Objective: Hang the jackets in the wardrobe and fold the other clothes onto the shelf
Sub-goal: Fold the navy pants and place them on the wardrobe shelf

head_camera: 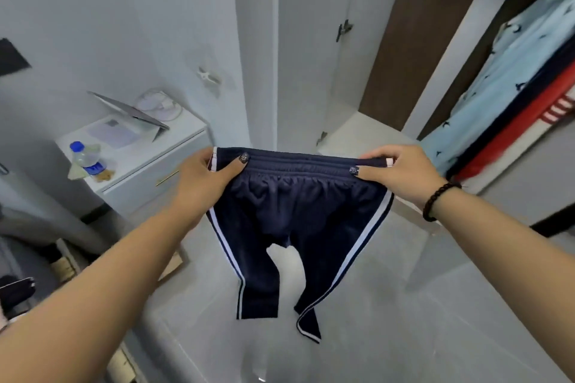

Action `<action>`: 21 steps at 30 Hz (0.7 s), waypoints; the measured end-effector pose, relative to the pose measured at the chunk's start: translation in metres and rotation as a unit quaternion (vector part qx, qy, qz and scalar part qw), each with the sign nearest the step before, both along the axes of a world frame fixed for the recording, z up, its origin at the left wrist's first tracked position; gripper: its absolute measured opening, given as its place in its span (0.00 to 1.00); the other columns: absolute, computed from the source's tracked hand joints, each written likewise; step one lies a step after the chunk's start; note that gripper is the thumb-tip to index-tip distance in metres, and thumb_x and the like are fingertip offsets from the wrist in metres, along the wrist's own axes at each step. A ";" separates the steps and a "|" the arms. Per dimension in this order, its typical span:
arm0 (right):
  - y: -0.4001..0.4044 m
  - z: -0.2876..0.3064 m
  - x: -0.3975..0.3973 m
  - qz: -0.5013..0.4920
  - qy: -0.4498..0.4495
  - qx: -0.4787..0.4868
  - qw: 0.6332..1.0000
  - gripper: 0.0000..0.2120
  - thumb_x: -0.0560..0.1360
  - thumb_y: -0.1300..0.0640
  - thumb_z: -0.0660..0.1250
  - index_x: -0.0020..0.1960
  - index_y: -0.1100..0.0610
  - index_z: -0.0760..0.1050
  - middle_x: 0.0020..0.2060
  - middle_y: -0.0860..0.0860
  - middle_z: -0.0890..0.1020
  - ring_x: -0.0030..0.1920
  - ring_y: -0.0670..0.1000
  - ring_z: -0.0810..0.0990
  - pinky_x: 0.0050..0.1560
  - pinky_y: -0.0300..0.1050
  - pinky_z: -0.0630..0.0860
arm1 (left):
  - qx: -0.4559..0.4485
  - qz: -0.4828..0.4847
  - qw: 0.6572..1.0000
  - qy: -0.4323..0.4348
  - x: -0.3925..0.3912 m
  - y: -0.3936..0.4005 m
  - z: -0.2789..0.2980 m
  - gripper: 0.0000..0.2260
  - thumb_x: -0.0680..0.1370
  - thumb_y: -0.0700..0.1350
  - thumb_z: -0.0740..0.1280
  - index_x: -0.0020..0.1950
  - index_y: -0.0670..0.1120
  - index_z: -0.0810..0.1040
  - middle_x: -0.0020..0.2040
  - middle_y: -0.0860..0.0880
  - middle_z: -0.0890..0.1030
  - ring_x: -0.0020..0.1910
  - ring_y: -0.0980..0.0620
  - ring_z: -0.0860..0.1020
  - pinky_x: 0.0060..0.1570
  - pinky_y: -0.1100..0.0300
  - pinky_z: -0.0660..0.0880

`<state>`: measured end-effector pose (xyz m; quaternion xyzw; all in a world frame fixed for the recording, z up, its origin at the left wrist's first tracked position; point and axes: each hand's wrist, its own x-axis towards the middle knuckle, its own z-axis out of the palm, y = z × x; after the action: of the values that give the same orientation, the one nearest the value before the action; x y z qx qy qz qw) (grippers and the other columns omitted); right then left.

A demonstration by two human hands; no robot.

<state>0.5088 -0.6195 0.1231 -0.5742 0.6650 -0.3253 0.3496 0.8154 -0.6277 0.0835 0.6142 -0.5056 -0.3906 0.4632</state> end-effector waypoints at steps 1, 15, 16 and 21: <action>0.009 -0.004 -0.010 0.010 0.059 -0.010 0.998 0.06 0.66 0.55 0.78 0.41 0.50 0.82 0.41 0.44 0.83 0.42 0.44 0.80 0.44 0.38 0.76 | -0.017 -0.027 0.999 -0.037 -0.007 -0.003 -0.004 0.06 0.73 0.50 0.75 0.42 0.49 0.81 0.35 0.57 0.83 0.34 0.60 0.80 0.34 0.68 0.75; 0.224 0.033 -0.045 -0.120 0.368 -0.185 0.903 0.10 0.76 0.46 0.66 0.42 0.50 0.69 0.41 0.50 0.79 0.41 0.51 0.77 0.41 0.48 0.77 | -0.296 -0.192 0.905 -0.238 -0.066 0.089 0.020 0.13 0.77 0.59 0.65 0.47 0.50 0.75 0.38 0.55 0.79 0.38 0.57 0.76 0.37 0.61 0.68; 0.234 0.036 -0.039 -0.137 0.364 -0.182 0.903 0.09 0.76 0.47 0.66 0.42 0.50 0.70 0.41 0.51 0.79 0.42 0.52 0.78 0.44 0.49 0.77 | -0.246 -0.234 0.925 -0.171 -0.066 0.096 0.025 0.12 0.78 0.58 0.66 0.47 0.50 0.78 0.40 0.53 0.82 0.41 0.54 0.80 0.40 0.61 0.72; 0.260 0.047 -0.016 -0.184 0.387 -0.142 0.892 0.08 0.76 0.50 0.66 0.41 0.53 0.73 0.40 0.51 0.79 0.42 0.52 0.78 0.47 0.51 0.79 | -0.051 -0.369 0.925 0.075 -0.056 0.128 0.043 0.09 0.75 0.52 0.72 0.50 0.48 0.85 0.49 0.46 0.86 0.46 0.48 0.85 0.43 0.57 0.79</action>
<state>0.4925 -0.3594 0.1698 -0.5653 0.7883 -0.2268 -0.0867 0.7592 -0.4997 0.1268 0.3280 -0.6795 -0.5527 0.3538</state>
